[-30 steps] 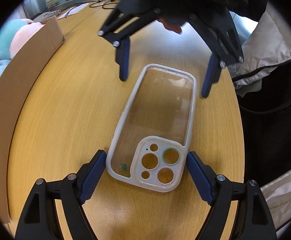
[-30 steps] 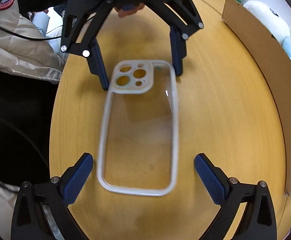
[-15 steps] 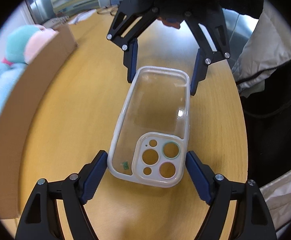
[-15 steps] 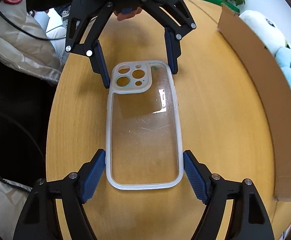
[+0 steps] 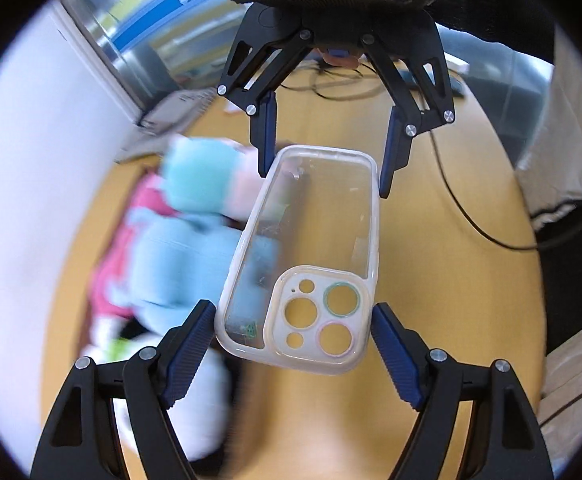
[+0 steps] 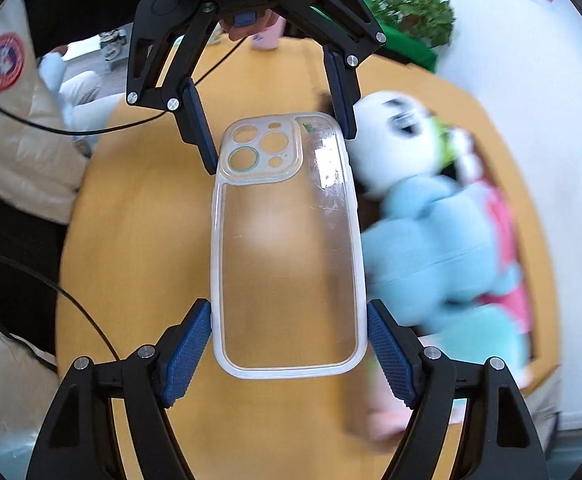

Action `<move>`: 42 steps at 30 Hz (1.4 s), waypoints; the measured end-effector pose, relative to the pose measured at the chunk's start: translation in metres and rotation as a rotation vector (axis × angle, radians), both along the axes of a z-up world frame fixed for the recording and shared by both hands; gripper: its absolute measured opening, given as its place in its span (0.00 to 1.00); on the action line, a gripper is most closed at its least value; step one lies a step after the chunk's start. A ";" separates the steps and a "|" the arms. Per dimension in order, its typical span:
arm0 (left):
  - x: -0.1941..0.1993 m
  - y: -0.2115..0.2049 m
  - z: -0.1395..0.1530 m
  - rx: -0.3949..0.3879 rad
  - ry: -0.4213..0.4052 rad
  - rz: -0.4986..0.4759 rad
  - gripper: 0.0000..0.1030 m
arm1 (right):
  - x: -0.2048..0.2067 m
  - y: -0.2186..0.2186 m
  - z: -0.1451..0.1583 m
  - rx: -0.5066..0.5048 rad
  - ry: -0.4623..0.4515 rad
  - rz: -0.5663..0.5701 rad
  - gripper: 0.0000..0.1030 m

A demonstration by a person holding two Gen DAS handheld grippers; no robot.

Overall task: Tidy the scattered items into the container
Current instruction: 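Lift the phone case with both grippers and carry it over the box, then lower the phone case onto the plush toys and open both grippers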

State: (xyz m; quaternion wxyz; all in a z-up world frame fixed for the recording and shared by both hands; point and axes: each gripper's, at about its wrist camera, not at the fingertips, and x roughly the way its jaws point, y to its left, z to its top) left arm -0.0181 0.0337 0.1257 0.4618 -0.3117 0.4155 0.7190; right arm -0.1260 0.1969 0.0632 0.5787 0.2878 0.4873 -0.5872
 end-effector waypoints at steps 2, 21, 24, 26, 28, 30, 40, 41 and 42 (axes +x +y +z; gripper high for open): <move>-0.019 -0.002 0.022 -0.007 0.032 -0.003 0.77 | -0.016 -0.051 0.026 0.013 0.030 -0.002 0.80; -0.229 -0.017 0.014 -0.064 -0.058 0.053 0.77 | -0.228 -0.110 0.001 0.125 -0.049 0.016 0.80; -0.257 -0.019 -0.015 -0.060 -0.128 0.074 0.77 | -0.253 -0.118 -0.024 0.150 -0.111 0.012 0.80; -0.271 -0.021 -0.033 -0.055 -0.195 0.101 0.78 | -0.265 -0.120 -0.040 0.155 -0.172 -0.006 0.80; -0.277 -0.025 -0.039 -0.017 -0.255 0.123 0.79 | -0.272 -0.120 -0.048 0.139 -0.232 -0.029 0.80; -0.278 -0.031 -0.038 0.002 -0.270 0.137 0.79 | -0.275 -0.116 -0.048 0.122 -0.260 -0.045 0.79; -0.244 -0.068 -0.017 0.108 -0.276 0.212 0.79 | -0.248 -0.076 -0.038 0.042 -0.199 -0.216 0.91; -0.234 -0.075 -0.012 0.130 -0.247 0.239 0.79 | -0.237 -0.065 -0.033 -0.006 -0.182 -0.244 0.91; -0.221 -0.083 -0.007 0.158 -0.211 0.274 0.79 | -0.228 -0.053 -0.026 -0.061 -0.161 -0.283 0.92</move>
